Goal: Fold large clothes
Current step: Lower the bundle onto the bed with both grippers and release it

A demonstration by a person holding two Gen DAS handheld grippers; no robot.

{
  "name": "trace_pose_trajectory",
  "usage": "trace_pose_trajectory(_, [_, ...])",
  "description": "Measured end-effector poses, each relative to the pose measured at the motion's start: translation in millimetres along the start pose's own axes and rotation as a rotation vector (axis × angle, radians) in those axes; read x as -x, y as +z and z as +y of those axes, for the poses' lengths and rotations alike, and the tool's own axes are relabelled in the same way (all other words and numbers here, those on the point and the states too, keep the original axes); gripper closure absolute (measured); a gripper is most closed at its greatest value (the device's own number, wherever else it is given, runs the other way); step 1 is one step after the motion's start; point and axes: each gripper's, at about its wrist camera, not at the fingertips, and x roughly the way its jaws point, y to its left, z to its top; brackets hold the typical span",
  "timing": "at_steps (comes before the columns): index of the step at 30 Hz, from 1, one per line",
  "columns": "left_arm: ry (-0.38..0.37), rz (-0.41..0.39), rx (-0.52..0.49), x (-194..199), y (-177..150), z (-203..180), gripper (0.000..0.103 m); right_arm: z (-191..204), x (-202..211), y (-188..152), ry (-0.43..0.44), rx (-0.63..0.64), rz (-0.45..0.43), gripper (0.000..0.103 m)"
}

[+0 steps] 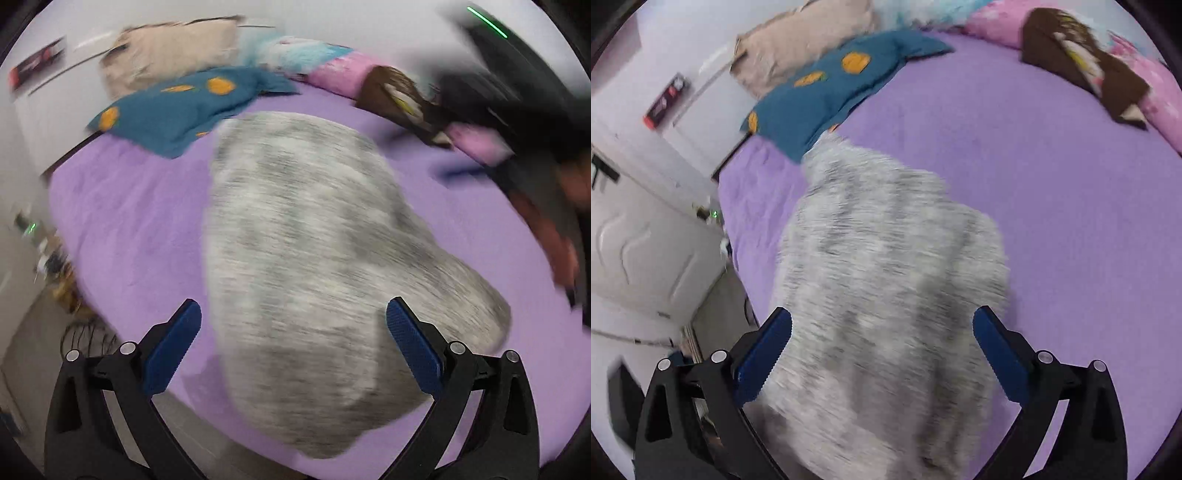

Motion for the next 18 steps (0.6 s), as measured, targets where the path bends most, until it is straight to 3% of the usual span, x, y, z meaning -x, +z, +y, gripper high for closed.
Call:
trace_pose_trajectory(3, [0.04,0.006,-0.058,-11.9,-14.9,-22.3,0.006,21.9,-18.5,15.0,-0.041,0.04,0.083,0.006])
trace_pose_trajectory(5, [0.025,0.009,-0.029,-17.9,-20.3,-24.8,0.005,22.7,-39.2,25.5,-0.133,0.065,0.105,0.006])
trace_pose_trajectory(6, [0.059,-0.011,-0.055,-18.7,-24.4,-30.5,0.005,21.4,-52.7,33.1,-0.197,0.079,0.115,0.006])
trace_pose_trajectory(7, [0.076,-0.023,-0.068,-19.4,-26.9,-32.9,0.005,14.1,-68.8,41.3,-0.207,0.055,0.145,0.006])
trace_pose_trajectory(13, [0.14,-0.081,-0.119,-26.2,-37.2,-46.5,0.005,-16.9,-112.1,43.3,-0.165,-0.03,0.168,0.005])
trace_pose_trajectory(18, [0.136,-0.077,-0.114,-20.6,-37.1,-46.4,0.005,-9.4,-93.8,36.4,-0.167,0.021,0.109,0.005])
